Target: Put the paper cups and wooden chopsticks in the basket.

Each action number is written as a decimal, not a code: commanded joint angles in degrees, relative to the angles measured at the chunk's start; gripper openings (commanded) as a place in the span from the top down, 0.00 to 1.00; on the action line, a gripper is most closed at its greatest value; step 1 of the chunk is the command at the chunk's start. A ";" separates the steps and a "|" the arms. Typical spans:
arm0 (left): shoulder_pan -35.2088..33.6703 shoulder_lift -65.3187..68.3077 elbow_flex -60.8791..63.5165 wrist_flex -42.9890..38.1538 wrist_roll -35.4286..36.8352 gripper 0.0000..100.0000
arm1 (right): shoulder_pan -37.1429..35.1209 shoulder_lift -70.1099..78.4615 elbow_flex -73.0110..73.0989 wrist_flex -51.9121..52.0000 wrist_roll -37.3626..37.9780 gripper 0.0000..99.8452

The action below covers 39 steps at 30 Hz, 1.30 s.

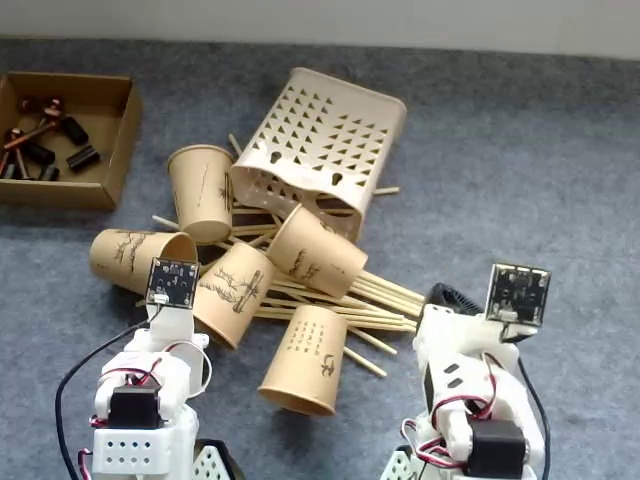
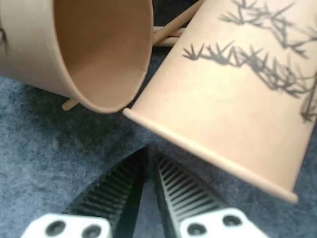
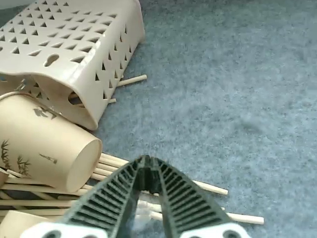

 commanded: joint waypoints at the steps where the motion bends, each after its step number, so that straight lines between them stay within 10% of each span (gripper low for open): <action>1: 0.92 -0.31 1.19 0.18 -0.09 0.99 | 0.31 0.31 -2.33 0.57 -0.26 0.99; 39: 0.92 -0.31 1.19 0.18 -0.09 0.99 | -0.40 6.29 -22.37 2.95 2.29 0.99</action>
